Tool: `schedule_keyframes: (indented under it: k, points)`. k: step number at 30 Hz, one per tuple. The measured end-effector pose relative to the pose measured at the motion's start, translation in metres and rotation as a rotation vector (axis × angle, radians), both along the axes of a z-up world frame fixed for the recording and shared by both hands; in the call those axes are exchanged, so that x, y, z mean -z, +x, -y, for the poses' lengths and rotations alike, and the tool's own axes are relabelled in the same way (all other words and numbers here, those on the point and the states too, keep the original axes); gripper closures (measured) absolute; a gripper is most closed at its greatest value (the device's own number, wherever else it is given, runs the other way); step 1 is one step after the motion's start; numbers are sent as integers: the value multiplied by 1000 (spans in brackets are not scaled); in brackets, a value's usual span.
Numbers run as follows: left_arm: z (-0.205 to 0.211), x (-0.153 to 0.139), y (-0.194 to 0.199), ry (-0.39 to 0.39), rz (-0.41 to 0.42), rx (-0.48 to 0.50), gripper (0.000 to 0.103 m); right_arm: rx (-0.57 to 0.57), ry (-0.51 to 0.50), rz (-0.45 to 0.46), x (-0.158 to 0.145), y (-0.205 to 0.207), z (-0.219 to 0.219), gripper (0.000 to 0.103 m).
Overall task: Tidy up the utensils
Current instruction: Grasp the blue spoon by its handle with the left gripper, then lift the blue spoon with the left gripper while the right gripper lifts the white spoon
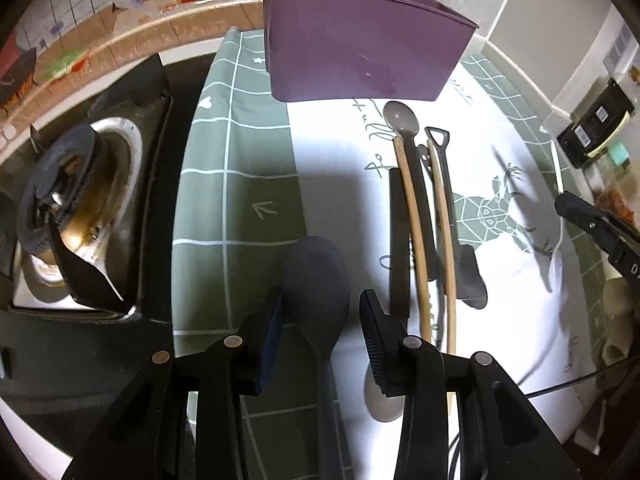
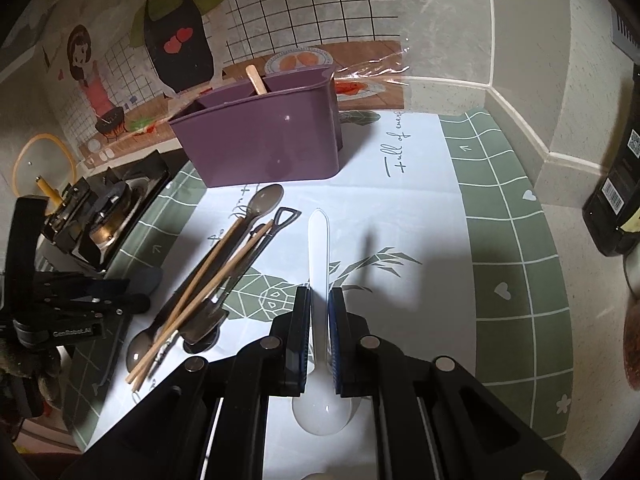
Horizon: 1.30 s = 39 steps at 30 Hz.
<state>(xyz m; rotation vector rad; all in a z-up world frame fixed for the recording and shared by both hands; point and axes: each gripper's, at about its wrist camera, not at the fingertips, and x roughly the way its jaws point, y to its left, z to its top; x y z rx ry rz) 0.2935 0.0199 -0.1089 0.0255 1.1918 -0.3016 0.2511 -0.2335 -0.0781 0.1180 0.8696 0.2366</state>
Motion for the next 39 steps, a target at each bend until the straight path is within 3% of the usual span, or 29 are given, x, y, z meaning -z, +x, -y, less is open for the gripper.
schedule_keyframes:
  k: [3, 7, 15, 31, 35, 39]
  points:
    - [-4, 0, -1, -14, 12, -36, 70, 2, 16, 8, -3, -3, 1, 94]
    - [-9, -8, -10, -28, 69, -56, 70, 0, 24, 27, -10, -7, 1, 94]
    - [-27, -46, -27, -171, 176, -83, 70, 7, 54, 23, -14, -8, 4, 94]
    - [-36, -102, -37, -273, 335, -111, 70, -23, 36, 21, -19, -2, -9, 95]
    - [-34, -157, -19, -324, 424, -97, 70, -39, 72, 112, -63, 9, -6, 94]
    - [-29, -242, 8, -386, 579, -68, 70, -113, -6, 338, -168, 26, -11, 94]
